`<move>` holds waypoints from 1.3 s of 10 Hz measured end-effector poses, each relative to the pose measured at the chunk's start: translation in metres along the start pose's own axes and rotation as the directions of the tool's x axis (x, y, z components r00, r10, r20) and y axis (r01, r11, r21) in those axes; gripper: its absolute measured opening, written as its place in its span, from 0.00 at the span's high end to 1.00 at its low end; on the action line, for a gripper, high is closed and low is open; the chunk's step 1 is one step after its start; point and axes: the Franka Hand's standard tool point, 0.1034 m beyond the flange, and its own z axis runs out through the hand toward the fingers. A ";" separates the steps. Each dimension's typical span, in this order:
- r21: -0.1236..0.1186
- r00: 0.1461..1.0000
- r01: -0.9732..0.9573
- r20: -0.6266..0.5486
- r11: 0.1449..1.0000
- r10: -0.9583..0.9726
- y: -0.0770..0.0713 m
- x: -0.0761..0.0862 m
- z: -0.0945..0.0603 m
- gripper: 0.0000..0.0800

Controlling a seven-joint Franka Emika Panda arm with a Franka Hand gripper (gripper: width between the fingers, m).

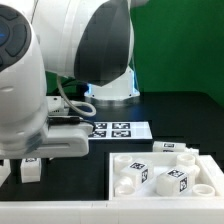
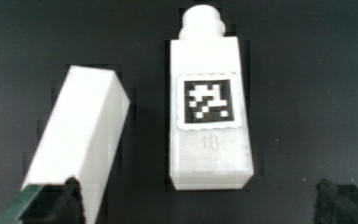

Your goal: Assemble one leg

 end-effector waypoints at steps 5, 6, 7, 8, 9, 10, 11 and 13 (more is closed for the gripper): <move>0.021 0.998 0.044 0.036 0.999 -0.045 -0.011 -0.004 0.008 0.19; 0.040 0.993 0.043 0.112 0.998 -0.047 -0.015 -0.012 0.015 0.19; 0.045 0.988 0.044 0.149 0.998 -0.050 -0.019 -0.013 0.018 0.19; 0.059 0.978 0.047 0.198 0.997 -0.058 -0.026 -0.026 0.021 0.19; 0.066 0.974 0.048 0.219 0.997 -0.062 -0.030 -0.035 0.024 0.19; 0.067 0.973 0.047 0.224 0.997 -0.061 -0.029 -0.034 0.028 0.19; 0.066 0.973 0.047 0.224 0.997 -0.060 -0.029 -0.030 0.031 0.19; 0.068 0.972 0.054 0.227 0.996 -0.068 -0.028 -0.025 0.039 0.19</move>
Offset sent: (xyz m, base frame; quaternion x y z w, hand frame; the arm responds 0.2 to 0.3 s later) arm -0.0185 0.0125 0.0005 -0.0040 -0.0079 -0.0402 0.9992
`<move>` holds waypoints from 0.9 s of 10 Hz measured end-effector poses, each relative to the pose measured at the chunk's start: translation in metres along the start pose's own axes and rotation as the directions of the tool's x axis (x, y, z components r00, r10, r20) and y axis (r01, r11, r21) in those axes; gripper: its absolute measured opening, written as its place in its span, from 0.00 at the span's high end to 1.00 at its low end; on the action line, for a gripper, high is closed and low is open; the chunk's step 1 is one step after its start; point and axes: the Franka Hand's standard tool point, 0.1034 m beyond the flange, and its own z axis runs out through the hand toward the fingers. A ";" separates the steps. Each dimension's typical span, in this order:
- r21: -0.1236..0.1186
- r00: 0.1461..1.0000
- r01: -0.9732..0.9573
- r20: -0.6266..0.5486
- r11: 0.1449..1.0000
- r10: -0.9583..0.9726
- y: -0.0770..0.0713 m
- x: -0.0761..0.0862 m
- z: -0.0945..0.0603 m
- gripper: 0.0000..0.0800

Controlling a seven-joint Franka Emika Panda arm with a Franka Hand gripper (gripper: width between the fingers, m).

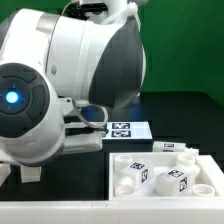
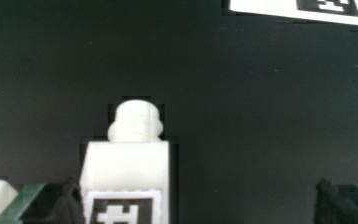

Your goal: Assemble one leg

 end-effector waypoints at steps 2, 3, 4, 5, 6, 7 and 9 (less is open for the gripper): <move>-0.003 1.000 -0.003 -0.003 1.000 0.003 0.011 0.000 0.004 0.19; -0.005 1.000 0.004 -0.024 1.000 -0.004 0.016 0.007 0.009 0.19; -0.005 1.000 0.008 -0.026 1.000 -0.008 0.015 0.008 0.010 0.19; -0.005 1.000 0.008 -0.026 1.000 -0.008 0.015 0.008 0.010 0.19; -0.006 1.000 0.008 -0.025 1.000 -0.009 0.015 0.008 0.011 0.19; -0.007 1.000 0.009 -0.025 1.000 -0.009 0.014 0.009 0.011 0.19; -0.010 0.999 0.011 -0.034 1.000 -0.012 0.014 0.012 0.012 0.19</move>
Offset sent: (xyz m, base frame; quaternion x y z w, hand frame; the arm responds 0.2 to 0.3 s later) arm -0.0035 -0.0141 -0.0236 0.0007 0.0403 -0.0230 0.9989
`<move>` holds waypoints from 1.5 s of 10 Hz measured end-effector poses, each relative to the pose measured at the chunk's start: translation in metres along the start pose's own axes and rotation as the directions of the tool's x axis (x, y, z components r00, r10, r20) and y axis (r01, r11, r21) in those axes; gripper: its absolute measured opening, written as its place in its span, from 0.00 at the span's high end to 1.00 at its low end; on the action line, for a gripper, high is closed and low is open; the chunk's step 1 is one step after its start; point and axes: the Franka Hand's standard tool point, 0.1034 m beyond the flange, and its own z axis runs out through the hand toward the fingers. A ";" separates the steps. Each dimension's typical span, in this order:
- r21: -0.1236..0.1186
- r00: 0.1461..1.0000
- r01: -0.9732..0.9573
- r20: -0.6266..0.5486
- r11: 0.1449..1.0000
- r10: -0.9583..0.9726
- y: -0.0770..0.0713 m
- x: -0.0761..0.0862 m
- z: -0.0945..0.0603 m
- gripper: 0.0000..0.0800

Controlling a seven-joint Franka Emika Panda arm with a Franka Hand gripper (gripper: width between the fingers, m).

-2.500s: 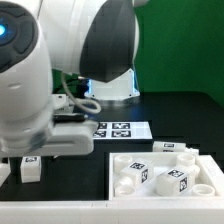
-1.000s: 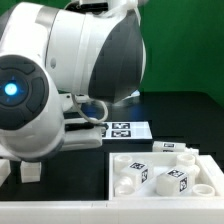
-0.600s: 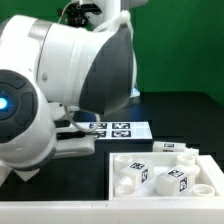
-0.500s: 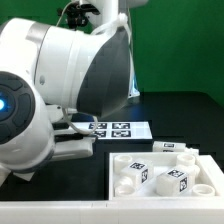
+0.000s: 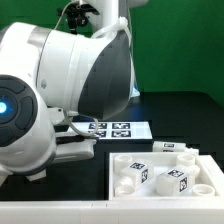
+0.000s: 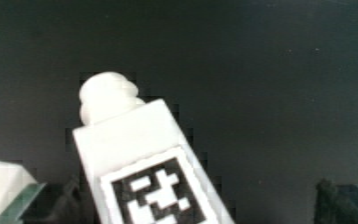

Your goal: Assemble one leg

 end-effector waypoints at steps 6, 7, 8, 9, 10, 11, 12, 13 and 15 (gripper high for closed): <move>-0.039 0.999 0.017 -0.026 0.999 -0.018 0.000 0.006 -0.006 0.52; -0.039 0.999 0.020 -0.027 0.999 -0.021 0.000 0.006 -0.007 0.52; -0.040 0.999 0.022 -0.028 0.999 -0.023 0.001 0.006 -0.007 0.65; -0.040 0.999 0.024 -0.028 0.999 -0.025 0.001 0.006 -0.007 0.65; -0.040 0.999 0.026 -0.029 0.999 -0.027 0.001 0.005 -0.008 0.65; -0.041 0.999 0.025 -0.033 0.999 -0.027 -0.001 0.001 -0.014 0.65; -0.038 0.999 0.024 -0.023 0.999 -0.025 -0.009 -0.012 -0.025 0.65; -0.022 1.000 0.001 -0.014 1.000 -0.002 -0.023 -0.030 -0.039 0.65; -0.012 0.999 -0.013 -0.038 1.000 0.013 -0.038 -0.055 -0.068 0.64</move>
Offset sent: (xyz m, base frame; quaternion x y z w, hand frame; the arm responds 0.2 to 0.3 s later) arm 0.0014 0.0004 -0.0021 -0.0312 0.0205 -0.0430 0.9984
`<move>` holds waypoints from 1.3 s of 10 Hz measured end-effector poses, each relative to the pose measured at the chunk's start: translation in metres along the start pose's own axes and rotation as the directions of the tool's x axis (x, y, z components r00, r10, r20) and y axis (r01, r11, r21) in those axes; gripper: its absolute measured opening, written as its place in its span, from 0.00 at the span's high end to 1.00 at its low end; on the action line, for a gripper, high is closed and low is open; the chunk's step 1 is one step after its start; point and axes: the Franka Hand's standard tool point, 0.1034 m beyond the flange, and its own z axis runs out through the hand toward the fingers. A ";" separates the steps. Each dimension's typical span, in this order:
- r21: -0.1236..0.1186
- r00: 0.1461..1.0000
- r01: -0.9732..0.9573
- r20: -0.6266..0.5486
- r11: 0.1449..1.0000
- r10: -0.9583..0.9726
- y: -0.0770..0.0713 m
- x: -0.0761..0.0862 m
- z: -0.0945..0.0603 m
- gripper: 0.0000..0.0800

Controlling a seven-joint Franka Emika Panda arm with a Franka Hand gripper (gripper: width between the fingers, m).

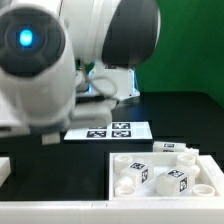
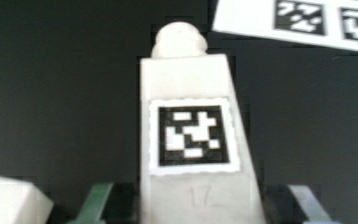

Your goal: Assemble one leg

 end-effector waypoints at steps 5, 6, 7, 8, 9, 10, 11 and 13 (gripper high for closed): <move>-0.040 0.946 -0.007 -0.323 0.999 -0.006 0.012 0.022 -0.012 0.64; -0.019 0.923 -0.016 -0.384 1.000 0.007 0.011 0.027 -0.016 0.64; 0.021 0.914 -0.023 -0.404 0.999 0.030 -0.003 0.018 -0.023 0.64; 0.064 0.880 -0.033 -0.471 0.997 0.059 -0.018 0.018 -0.035 0.64; 0.076 0.836 -0.032 -0.545 0.997 0.069 -0.030 0.017 -0.043 0.64; 0.045 0.792 -0.032 -0.608 0.998 0.053 -0.036 0.019 -0.049 0.64; 0.043 0.764 -0.031 -0.643 0.999 0.052 -0.035 0.020 -0.046 0.64; 0.038 0.658 -0.058 -0.750 0.998 0.067 -0.030 0.024 -0.051 0.64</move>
Offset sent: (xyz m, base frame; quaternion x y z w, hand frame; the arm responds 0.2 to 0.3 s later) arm 0.0000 0.0000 0.0000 0.0000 0.1938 0.0000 0.9810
